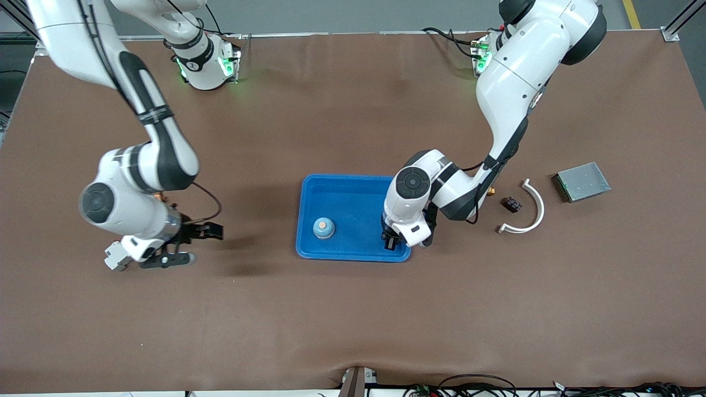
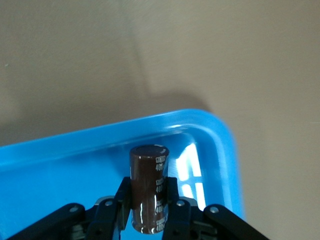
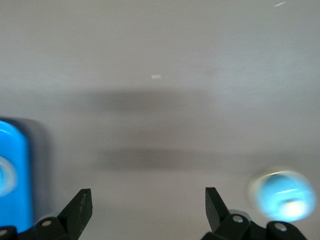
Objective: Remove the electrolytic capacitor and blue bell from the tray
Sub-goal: 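Grasp another bell with the right gripper while the left gripper carries the capacitor, then set the capacitor down with the left gripper while the right gripper carries the bell, then lower the bell beside the first bell and open the right gripper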
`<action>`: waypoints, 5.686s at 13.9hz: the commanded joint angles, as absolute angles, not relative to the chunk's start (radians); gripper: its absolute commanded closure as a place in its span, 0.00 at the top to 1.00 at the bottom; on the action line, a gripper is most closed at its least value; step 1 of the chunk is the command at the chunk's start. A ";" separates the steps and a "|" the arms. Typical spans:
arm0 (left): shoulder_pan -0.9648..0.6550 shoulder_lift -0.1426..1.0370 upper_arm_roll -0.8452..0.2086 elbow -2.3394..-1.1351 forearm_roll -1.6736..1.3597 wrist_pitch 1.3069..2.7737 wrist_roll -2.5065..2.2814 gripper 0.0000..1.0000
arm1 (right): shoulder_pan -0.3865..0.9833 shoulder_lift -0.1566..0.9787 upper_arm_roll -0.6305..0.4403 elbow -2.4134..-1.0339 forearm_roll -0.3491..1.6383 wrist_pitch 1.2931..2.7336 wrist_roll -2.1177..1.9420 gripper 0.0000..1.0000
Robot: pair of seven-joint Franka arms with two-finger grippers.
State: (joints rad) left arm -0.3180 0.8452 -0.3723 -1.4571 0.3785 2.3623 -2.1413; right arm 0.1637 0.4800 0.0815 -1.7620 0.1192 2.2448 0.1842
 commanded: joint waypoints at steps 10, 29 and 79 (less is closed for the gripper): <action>-0.091 0.578 -0.371 -1.399 0.215 1.872 -1.530 0.00 | 0.514 0.656 0.061 -1.592 -0.017 2.370 0.939 1.00; 0.304 0.692 -0.367 -1.673 0.393 2.149 -0.957 0.00 | 0.597 0.870 0.052 -1.462 -0.179 2.410 1.097 0.77; 0.046 -0.006 -0.044 -1.562 0.005 1.545 -0.166 1.00 | -0.253 0.733 0.293 -1.643 -0.167 2.413 -0.445 1.00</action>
State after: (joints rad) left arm 0.0597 -0.0047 -0.0525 -1.5532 0.0100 1.5428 -0.1785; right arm -0.2591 0.7545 0.2790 -1.6729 -0.1585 2.4835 -0.4545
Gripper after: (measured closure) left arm 0.000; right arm 0.000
